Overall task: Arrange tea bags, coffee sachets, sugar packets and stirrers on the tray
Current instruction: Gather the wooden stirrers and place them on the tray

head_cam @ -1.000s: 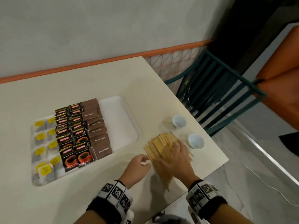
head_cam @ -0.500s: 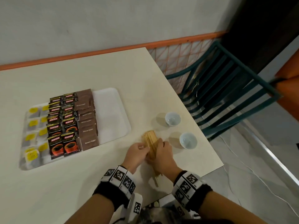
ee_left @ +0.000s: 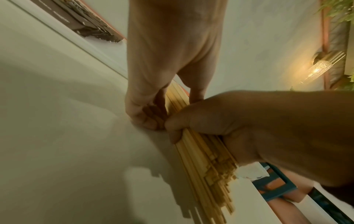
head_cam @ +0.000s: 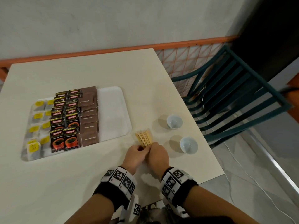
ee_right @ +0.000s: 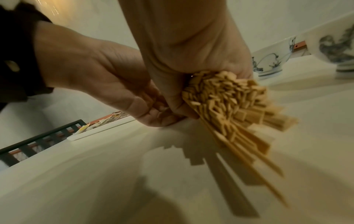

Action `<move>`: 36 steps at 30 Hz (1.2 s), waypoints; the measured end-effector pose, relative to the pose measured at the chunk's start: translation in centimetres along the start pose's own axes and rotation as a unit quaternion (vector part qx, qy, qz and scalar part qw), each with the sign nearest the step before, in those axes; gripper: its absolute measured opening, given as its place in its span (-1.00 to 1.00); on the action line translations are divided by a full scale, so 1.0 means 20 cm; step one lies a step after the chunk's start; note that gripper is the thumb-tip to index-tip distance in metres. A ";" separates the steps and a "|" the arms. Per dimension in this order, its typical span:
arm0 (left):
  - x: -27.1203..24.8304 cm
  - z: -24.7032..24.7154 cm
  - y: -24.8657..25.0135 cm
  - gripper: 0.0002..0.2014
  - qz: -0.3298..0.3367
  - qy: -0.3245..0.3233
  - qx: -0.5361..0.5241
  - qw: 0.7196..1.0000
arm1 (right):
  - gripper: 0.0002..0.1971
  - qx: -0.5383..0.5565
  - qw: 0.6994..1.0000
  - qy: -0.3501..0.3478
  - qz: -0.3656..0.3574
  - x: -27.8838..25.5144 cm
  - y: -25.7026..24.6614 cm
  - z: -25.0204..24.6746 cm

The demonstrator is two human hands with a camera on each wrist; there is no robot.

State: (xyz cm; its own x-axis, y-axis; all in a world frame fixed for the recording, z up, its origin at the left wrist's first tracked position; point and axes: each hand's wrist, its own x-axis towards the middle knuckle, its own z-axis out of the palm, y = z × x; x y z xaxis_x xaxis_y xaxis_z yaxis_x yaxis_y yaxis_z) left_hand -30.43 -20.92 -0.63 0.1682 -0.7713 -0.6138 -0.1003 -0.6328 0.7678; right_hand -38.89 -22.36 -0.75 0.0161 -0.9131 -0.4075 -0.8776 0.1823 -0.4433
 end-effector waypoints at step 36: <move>0.03 -0.01 -0.13 -0.75 0.204 0.108 0.378 0.897 | -0.80 0.248 0.968 0.001 -0.044 0.07 0.18 -0.13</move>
State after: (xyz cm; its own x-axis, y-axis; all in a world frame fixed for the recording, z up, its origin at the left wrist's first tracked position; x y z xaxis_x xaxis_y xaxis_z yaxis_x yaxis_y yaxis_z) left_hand -29.83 -19.68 -2.87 0.1431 -0.9698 -0.1975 -0.8191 -0.2281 0.5264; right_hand -43.24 -23.98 -0.75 0.0794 -0.9338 -0.3489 -0.5347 0.2555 -0.8055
